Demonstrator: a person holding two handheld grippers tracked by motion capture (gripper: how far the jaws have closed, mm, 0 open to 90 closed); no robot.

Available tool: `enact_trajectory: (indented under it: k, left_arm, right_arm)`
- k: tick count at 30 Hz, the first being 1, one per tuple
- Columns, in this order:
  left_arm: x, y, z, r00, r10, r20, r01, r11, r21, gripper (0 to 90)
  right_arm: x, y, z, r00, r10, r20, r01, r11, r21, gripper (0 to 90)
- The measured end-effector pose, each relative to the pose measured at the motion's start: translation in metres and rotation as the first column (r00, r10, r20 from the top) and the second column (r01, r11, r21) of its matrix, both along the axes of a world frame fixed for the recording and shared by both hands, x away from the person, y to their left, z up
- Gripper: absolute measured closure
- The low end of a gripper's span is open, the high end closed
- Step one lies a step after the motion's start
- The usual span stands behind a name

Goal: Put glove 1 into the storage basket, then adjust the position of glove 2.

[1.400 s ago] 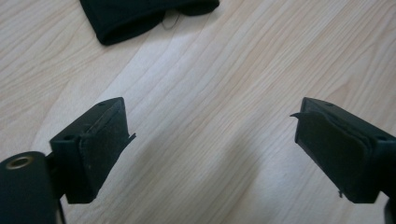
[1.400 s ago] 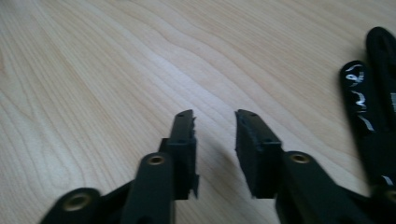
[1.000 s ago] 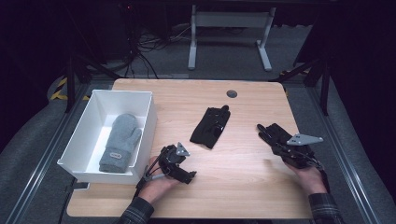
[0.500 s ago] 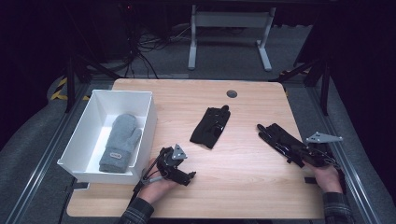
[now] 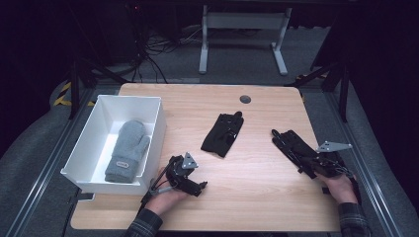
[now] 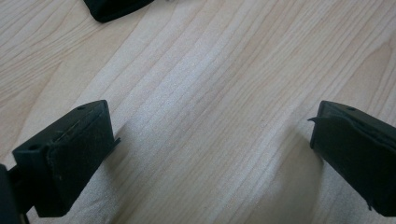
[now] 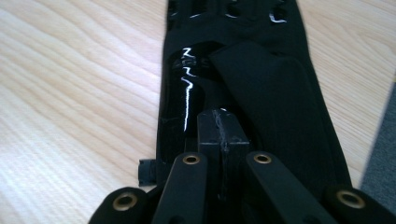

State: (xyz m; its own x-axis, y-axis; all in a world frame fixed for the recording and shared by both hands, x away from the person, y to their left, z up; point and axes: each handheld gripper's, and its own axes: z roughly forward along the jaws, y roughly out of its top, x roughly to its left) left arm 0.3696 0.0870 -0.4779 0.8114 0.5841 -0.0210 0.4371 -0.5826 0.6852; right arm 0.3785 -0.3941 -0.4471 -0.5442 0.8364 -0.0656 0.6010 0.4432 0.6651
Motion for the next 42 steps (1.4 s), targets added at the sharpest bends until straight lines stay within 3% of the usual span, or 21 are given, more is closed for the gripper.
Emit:
enact_trajectory:
  k: [14,23,29,33,38,42]
  left_arm:
    - [0.000,0.000,0.000,1.0000,-0.001,0.002,0.001,1.0000,0.001,0.1]
    - [0.000,0.000,0.000,1.0000,-0.002,0.001,0.002,1.0000,0.002,0.1]
    - [0.000,0.000,0.000,1.0000,0.000,0.003,0.000,1.0000,0.002,0.1]
    - [0.000,0.000,0.000,1.0000,0.001,0.001,-0.001,1.0000,0.000,0.1]
    - [0.000,0.000,0.000,1.0000,0.000,0.000,0.000,1.0000,0.001,0.1]
    - [0.000,0.000,0.000,1.0000,-0.001,-0.002,0.001,1.0000,0.000,0.1]
  right_arm:
    - [-0.007,0.036,0.001,0.9906,0.133,-0.029,-0.134,0.991,-0.006,90.0]
    - [-0.012,0.066,0.000,0.9714,0.233,-0.047,-0.233,0.973,0.006,90.0]
    - [-0.015,0.076,0.001,0.9613,0.272,-0.045,-0.272,0.962,0.007,90.0]
    - [-0.013,0.073,0.008,0.9673,0.253,-0.004,-0.253,0.967,0.019,90.0]
    - [0.008,0.067,0.019,0.9806,0.192,0.041,-0.193,0.980,0.045,90.0]
    - [0.021,0.066,0.015,0.9837,0.177,0.028,-0.179,0.983,0.047,90.0]
